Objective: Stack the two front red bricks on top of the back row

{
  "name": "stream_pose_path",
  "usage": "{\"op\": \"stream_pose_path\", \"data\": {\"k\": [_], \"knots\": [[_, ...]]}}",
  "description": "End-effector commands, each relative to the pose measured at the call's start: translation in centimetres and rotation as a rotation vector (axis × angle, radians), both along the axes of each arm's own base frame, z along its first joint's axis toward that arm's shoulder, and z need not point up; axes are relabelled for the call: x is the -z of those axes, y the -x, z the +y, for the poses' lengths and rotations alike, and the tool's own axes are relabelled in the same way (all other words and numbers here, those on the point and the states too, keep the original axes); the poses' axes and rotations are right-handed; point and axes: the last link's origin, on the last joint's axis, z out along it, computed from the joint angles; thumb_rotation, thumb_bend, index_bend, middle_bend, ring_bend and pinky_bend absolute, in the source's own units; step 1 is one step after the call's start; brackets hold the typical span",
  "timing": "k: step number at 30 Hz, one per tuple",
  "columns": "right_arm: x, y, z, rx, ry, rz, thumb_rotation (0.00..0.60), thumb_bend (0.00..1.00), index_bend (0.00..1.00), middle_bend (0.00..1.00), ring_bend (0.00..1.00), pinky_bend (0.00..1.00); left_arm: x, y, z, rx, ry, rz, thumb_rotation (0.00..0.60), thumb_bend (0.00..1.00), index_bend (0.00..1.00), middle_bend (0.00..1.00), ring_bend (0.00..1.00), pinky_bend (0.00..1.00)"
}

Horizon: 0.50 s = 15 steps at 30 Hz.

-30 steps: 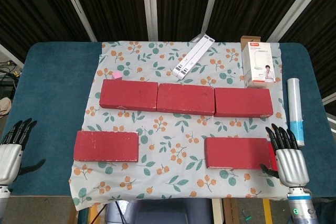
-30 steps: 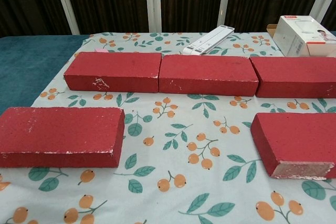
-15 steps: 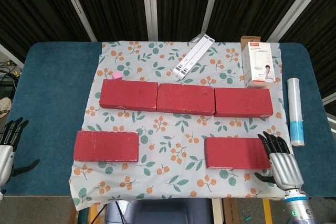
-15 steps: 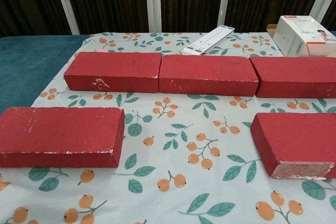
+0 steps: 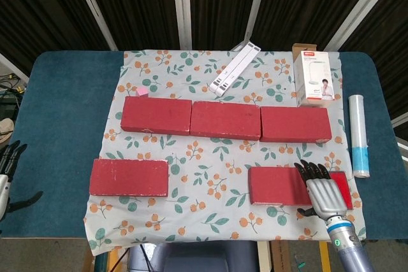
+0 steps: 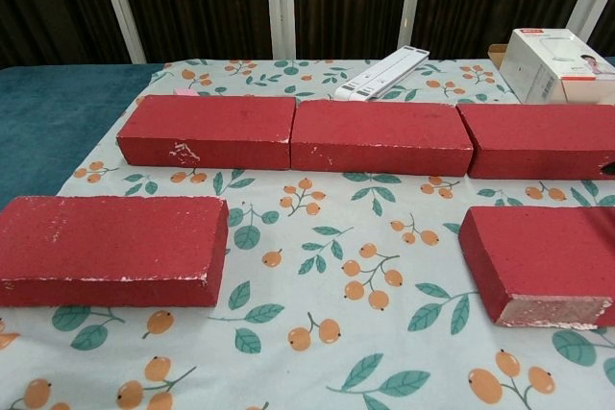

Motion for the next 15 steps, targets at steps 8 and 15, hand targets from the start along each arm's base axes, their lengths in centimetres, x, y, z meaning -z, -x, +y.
{"op": "stream_pose_path", "data": {"k": [8, 15], "knots": [[2.2, -0.7, -2.3, 0.040, -0.057, 0.042, 0.600, 0.03, 0.00, 0.00, 0.00, 0.00, 0.1, 0.1, 0.0, 0.002, 0.004, 0.009, 0.600, 0.00, 0.03, 0.01, 0.00, 0.17], [3.1, -0.7, -2.9, 0.062, -0.075, 0.059, 0.600, 0.03, 0.00, 0.00, 0.00, 0.00, 0.3, 0.1, 0.2, -0.005, 0.007, 0.017, 0.600, 0.00, 0.03, 0.01, 0.00, 0.17]]}}
